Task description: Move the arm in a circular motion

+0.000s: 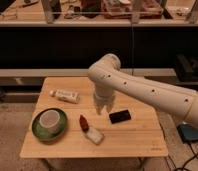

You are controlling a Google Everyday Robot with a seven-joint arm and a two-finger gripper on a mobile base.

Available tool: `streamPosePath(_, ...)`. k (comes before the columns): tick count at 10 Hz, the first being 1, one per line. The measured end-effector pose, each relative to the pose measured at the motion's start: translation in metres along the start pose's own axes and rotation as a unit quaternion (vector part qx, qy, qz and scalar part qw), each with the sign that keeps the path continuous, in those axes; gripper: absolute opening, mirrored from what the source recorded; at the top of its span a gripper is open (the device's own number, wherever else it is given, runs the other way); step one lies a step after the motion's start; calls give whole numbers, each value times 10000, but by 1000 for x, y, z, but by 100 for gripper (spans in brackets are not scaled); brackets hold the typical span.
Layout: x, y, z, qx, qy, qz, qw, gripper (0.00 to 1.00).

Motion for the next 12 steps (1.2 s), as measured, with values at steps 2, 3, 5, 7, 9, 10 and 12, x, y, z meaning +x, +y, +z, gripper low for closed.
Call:
streamPosePath(2, -1, 14, -4, -6, 11, -274, 9996, 41)
streamPosePath(3, 5, 16, -3, 90, -13, -231, 9997, 41)
streamPosePath(5, 18, 7, -1, 44, 1, -373, 9993, 41)
streamPosePath(7, 22, -5, 12, -27, -18, -599, 9982, 41)
streamPosePath(9, 29, -22, 16, -19, -10, -775, 9970, 41)
streamPosePath(10, 26, -35, 16, 12, -53, -762, 9971, 41)
streamPosePath(12, 19, -37, 10, 39, -27, -745, 9972, 41)
